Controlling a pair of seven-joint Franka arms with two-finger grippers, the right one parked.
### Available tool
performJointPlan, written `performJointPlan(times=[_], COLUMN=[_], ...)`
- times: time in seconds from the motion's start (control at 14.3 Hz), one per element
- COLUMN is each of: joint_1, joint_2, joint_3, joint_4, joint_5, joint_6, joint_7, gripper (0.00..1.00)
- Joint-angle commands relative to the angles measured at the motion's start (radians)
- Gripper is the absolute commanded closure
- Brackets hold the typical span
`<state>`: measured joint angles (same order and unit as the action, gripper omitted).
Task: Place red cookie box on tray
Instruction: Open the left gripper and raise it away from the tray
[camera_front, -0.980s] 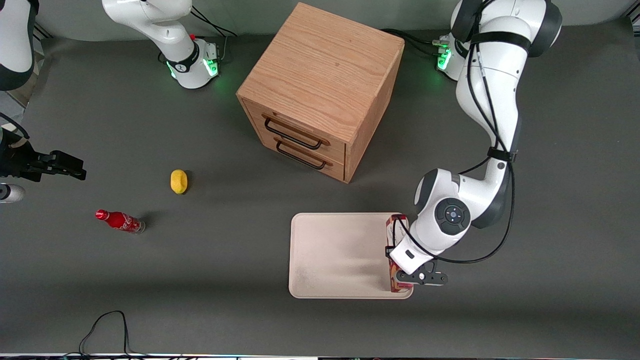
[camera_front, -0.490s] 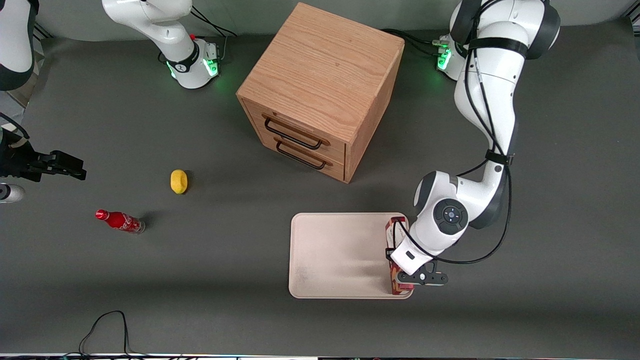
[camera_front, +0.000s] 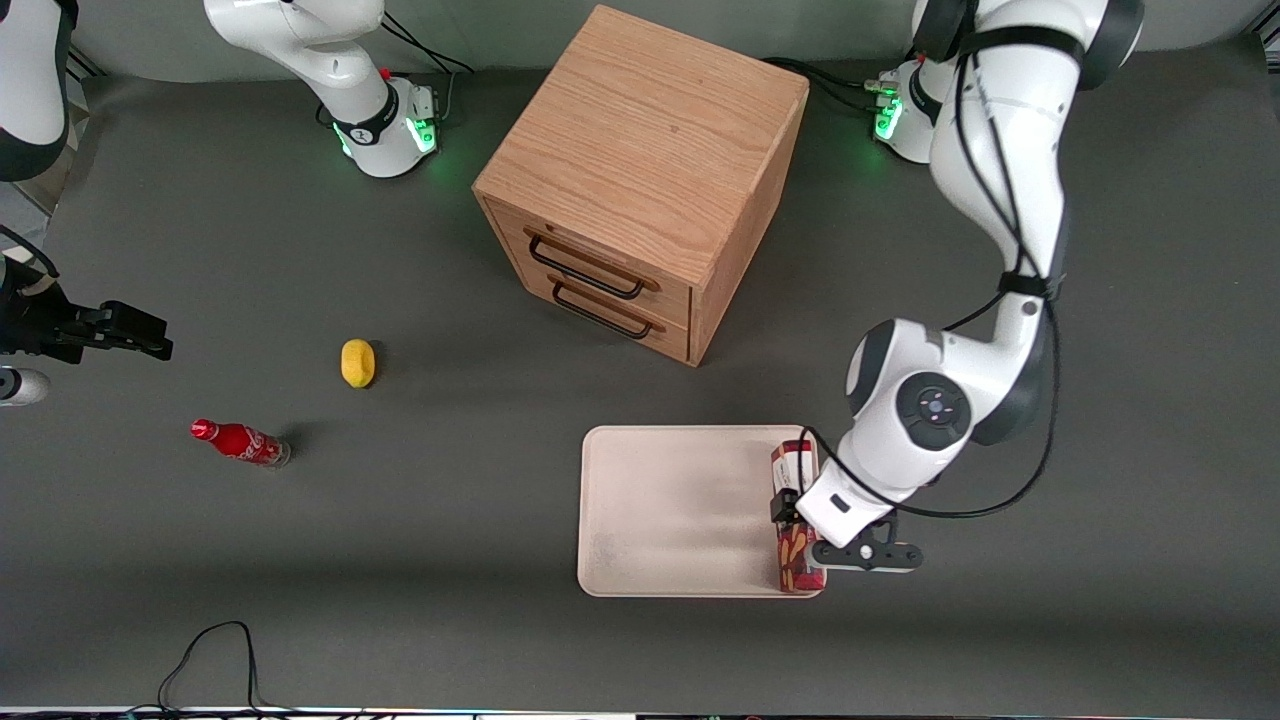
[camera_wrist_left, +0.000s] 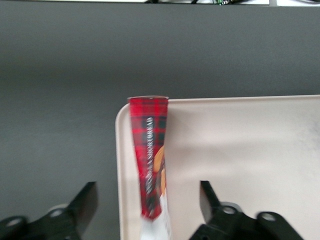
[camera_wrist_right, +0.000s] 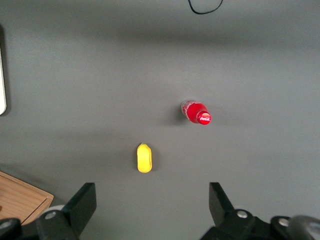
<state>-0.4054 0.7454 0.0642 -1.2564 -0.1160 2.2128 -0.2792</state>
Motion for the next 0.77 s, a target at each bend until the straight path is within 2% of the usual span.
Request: performJointPlan(times=[0.0,0.28,0.7], joint_1=[0.039,0.108,0.237], joint_2=[-0.2,-0.365,-0.716], joint_3=[0.003,0.026,0.026], joint_4=[-0.164,-0.218,-0.461], joint_5=[0.03,0.032,0.036], joint_6=[-0.099,-0.258,-0.404], joint_7=[-0.008,-0.011,0.02], gripper=[0.0,0.0,0.0])
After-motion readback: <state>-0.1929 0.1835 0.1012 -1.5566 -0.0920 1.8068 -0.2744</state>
